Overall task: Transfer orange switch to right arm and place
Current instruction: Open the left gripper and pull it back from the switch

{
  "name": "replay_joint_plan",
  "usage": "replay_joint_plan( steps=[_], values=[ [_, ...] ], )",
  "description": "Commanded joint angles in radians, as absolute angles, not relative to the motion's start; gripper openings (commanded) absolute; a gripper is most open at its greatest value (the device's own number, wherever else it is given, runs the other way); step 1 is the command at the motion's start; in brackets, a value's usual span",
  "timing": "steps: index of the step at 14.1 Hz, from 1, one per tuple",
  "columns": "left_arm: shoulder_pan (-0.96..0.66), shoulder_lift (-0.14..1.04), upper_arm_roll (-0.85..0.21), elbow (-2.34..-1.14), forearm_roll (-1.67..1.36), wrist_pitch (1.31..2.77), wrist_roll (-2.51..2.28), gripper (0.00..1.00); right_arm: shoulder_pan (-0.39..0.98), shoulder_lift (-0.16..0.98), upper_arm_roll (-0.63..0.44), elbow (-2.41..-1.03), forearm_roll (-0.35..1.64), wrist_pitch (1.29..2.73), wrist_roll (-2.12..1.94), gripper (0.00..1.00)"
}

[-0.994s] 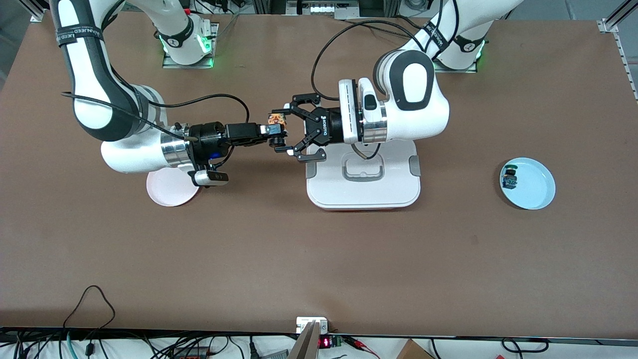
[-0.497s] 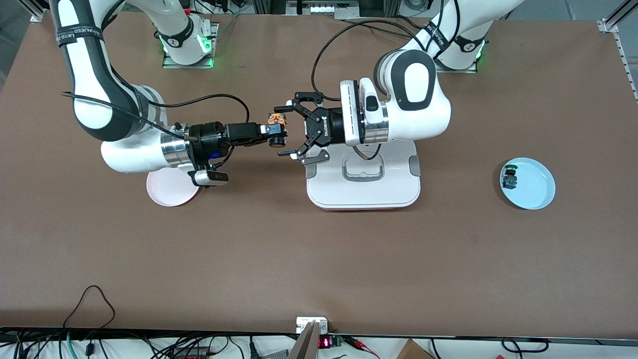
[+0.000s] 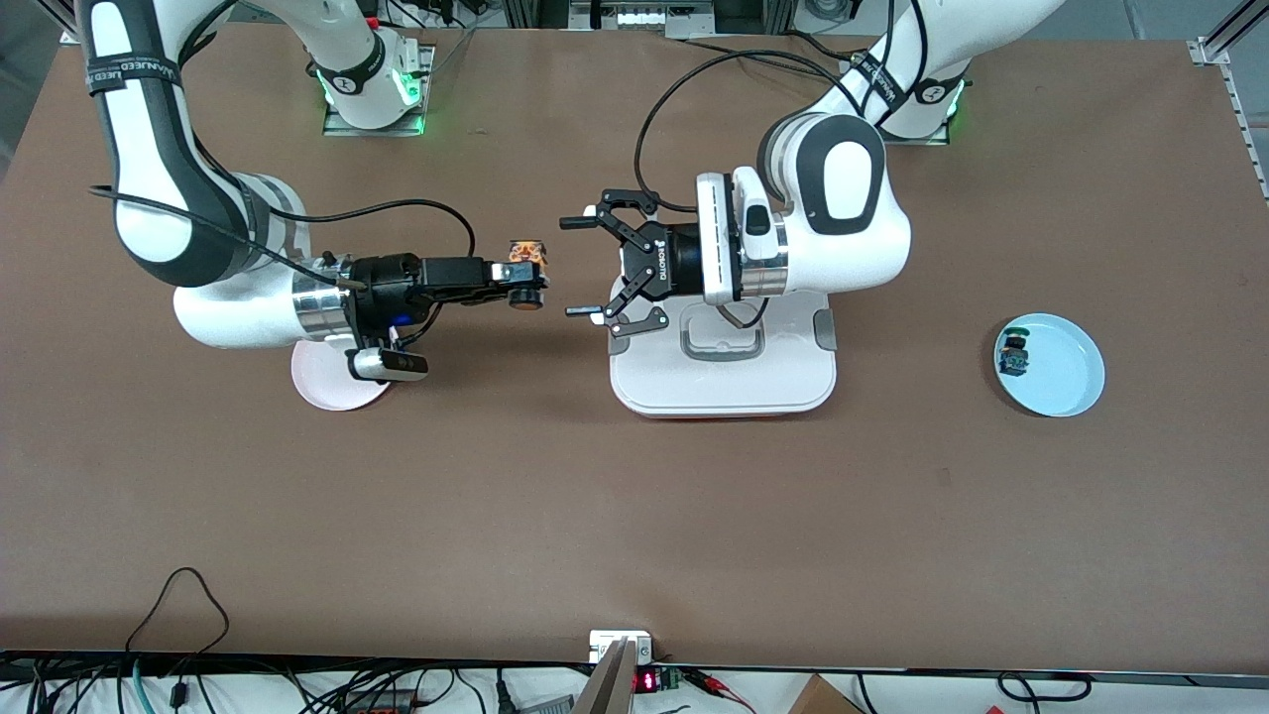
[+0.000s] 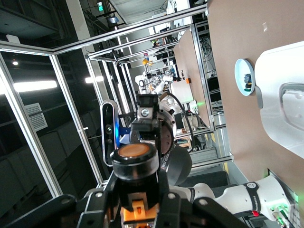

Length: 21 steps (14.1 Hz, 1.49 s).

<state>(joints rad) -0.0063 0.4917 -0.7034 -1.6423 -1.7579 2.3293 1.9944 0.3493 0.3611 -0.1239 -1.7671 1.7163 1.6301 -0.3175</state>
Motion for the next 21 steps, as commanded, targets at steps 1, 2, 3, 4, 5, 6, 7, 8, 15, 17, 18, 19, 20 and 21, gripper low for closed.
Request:
replay_joint_plan(
  steps=[1,2,3,4,5,6,7,8,15,17,18,19,20,21],
  values=[
    [0.04,0.483,-0.703,-1.658,-1.754,2.243,1.988,1.0,0.316,0.342,-0.121,-1.772,1.675,1.603,-0.328,0.02],
    [0.058,0.485,-0.703,-1.66,-1.708,2.224,1.983,1.0,0.301,0.344,-0.121,-1.779,1.671,1.579,-0.328,0.02],
    [0.086,0.489,-0.703,-1.657,-1.672,2.177,1.979,1.0,0.285,0.344,-0.123,-1.787,1.671,1.562,-0.328,0.02],
    [0.124,0.494,-0.701,-1.657,-1.651,2.101,1.956,1.0,0.269,0.344,-0.123,-1.79,1.657,1.548,-0.33,0.02],
    [0.158,0.494,-0.701,-1.657,-1.614,2.035,1.925,1.0,0.256,0.344,-0.123,-1.789,1.623,1.545,-0.33,0.01],
    [0.19,0.494,-0.701,-1.655,-1.567,1.995,1.881,1.0,0.25,0.344,-0.123,-1.786,1.583,1.543,-0.331,0.01],
    [0.215,0.491,-0.701,-1.651,-1.519,1.962,1.832,1.0,0.244,0.342,-0.123,-1.783,1.544,1.542,-0.343,0.01],
    [0.23,0.489,-0.701,-1.641,-1.459,1.932,1.769,1.0,0.239,0.339,-0.123,-1.782,1.501,1.537,-0.382,0.01],
    [0.293,0.417,-0.703,-1.624,-0.947,1.774,1.259,1.0,0.163,0.322,-0.133,-1.775,1.082,1.483,-0.474,0.0],
    [0.307,0.408,-0.703,-1.623,-0.78,1.705,1.088,1.0,0.14,0.322,-0.133,-1.775,0.961,1.482,-0.488,0.0],
    [0.307,0.408,-0.703,-1.615,-0.684,1.678,1.019,1.0,0.137,0.322,-0.133,-1.773,0.895,1.482,-0.489,0.0],
    [0.307,0.408,-0.703,-1.593,-0.579,1.642,0.971,1.0,0.133,0.319,-0.133,-1.77,0.832,1.482,-0.489,0.0],
    [0.307,0.41,-0.703,-1.579,-0.486,1.6,0.921,1.0,0.133,0.315,-0.133,-1.761,0.777,1.482,-0.489,0.0],
    [0.308,0.41,-0.701,-1.56,-0.409,1.56,0.86,1.0,0.133,0.311,-0.133,-1.758,0.712,1.482,-0.489,0.0]
  ],
)
